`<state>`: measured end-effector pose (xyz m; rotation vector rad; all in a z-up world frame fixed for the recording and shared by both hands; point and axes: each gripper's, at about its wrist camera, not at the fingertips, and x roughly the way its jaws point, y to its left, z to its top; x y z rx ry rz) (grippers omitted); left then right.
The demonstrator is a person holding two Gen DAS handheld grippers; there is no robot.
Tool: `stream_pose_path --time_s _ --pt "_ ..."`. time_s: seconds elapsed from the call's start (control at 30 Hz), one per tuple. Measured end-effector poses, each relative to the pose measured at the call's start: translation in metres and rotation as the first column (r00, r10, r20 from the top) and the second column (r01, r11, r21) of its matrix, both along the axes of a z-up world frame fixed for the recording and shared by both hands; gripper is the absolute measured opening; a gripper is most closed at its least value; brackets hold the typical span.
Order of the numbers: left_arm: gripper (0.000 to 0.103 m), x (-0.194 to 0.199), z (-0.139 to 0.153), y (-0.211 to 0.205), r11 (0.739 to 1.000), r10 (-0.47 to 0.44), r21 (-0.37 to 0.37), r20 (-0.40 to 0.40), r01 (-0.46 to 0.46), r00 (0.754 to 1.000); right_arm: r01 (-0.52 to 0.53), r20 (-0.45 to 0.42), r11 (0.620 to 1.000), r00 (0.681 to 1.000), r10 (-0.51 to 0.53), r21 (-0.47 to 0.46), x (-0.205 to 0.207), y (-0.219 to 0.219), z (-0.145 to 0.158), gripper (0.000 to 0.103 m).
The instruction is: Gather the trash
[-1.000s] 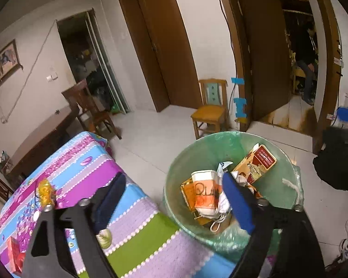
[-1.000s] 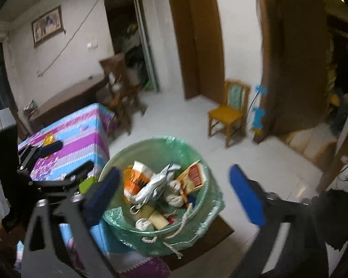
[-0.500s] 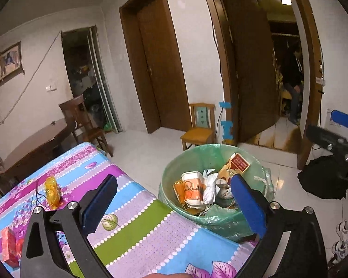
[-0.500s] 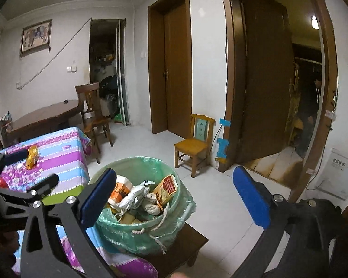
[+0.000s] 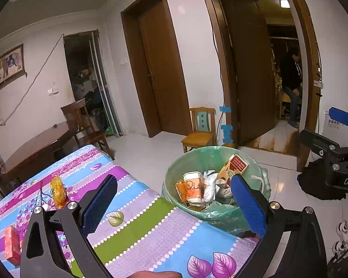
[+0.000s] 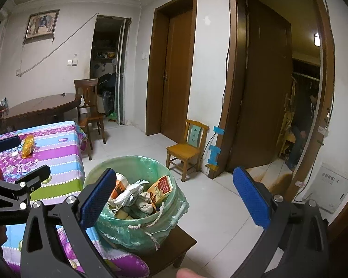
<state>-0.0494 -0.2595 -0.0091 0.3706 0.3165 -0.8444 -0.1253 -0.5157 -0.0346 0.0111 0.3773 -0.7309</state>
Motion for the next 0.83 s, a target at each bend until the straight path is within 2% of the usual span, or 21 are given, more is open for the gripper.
stream_pose_path --time_s 0.2,0.3,0.5,0.57,0.7,0.83 --pt "0.098 0.001 0.001 -0.003 1.0 -0.015 -0.002 -0.018 0.015 1.0 0.008 -0.001 1.0 1.0 -0.008 0.011 -0.002 -0.002 -0.002 0.097" --pt "0.098 -0.001 0.0 -0.001 0.999 -0.03 -0.031 -0.007 0.03 1.0 0.012 0.004 1.0 1.0 -0.012 0.02 -0.004 -0.004 -0.002 0.097" --pt "0.094 -0.006 0.0 -0.002 0.998 -0.055 -0.034 -0.018 0.055 0.998 0.016 0.012 1.0 1.0 -0.016 0.026 -0.006 -0.005 -0.001 0.097" --pt "0.094 -0.01 0.0 -0.003 0.998 -0.053 -0.025 -0.007 0.053 0.999 0.017 0.01 1.0 1.0 -0.017 0.024 -0.006 -0.006 -0.002 0.097" --pt "0.094 -0.007 0.001 -0.006 0.999 -0.039 -0.005 -0.061 0.039 0.997 0.028 0.013 0.999 1.0 -0.028 0.026 -0.009 -0.007 -0.003 0.097" --pt "0.094 -0.01 0.002 -0.007 1.0 -0.013 -0.001 -0.029 0.013 1.0 0.034 0.016 0.999 0.999 -0.035 0.029 -0.01 -0.006 -0.005 0.097"
